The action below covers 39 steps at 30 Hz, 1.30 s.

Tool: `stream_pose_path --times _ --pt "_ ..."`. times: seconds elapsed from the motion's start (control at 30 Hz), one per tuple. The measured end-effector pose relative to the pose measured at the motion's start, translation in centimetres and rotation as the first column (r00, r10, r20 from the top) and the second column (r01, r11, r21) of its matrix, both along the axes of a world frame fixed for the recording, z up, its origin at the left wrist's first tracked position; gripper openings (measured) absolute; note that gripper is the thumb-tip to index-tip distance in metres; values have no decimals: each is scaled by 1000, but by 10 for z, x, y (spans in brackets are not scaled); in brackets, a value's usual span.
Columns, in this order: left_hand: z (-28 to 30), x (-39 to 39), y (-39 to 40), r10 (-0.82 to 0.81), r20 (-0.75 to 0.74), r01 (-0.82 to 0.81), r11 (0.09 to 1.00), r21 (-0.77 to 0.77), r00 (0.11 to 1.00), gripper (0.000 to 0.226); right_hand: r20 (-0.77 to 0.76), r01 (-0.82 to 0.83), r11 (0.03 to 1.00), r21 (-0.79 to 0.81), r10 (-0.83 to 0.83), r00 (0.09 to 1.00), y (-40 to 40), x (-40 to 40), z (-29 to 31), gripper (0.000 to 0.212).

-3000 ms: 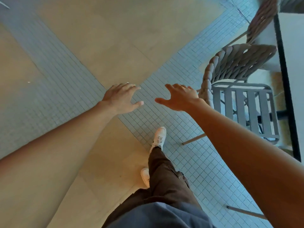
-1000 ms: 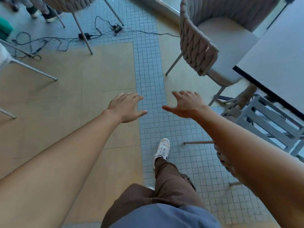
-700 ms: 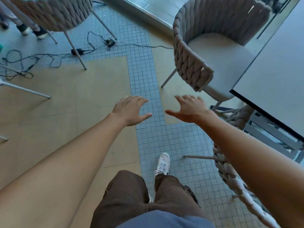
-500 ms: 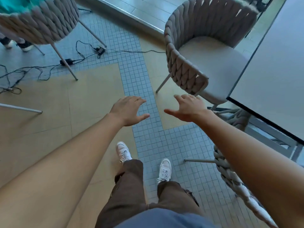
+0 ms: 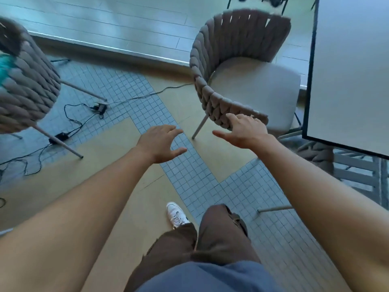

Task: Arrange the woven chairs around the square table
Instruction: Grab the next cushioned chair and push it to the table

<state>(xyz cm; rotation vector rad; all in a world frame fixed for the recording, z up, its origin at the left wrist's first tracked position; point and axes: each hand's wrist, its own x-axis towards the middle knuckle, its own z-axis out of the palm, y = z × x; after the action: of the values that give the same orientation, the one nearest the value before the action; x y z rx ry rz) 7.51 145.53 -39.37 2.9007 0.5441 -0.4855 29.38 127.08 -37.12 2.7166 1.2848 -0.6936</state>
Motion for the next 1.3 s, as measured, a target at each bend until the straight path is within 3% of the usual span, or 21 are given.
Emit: stream_pose_path --times 0.37,0.8,1.1,1.3 --pt "-16 92 79 -212 7 213 977 -11 977 77 1 190 975 114 -191 982 51 38 -32 90" --pt "-59 238 147 -408 -15 407 912 -50 913 76 -60 298 954 29 -296 953 120 99 -101 95" --pt "-84 293 188 -606 -69 605 795 -36 793 79 -93 388 920 -48 -391 916 153 103 -119 96" --pt "-97 330 224 -772 -123 775 631 -29 623 83 -125 555 826 -98 -563 817 177 99 -126 102"
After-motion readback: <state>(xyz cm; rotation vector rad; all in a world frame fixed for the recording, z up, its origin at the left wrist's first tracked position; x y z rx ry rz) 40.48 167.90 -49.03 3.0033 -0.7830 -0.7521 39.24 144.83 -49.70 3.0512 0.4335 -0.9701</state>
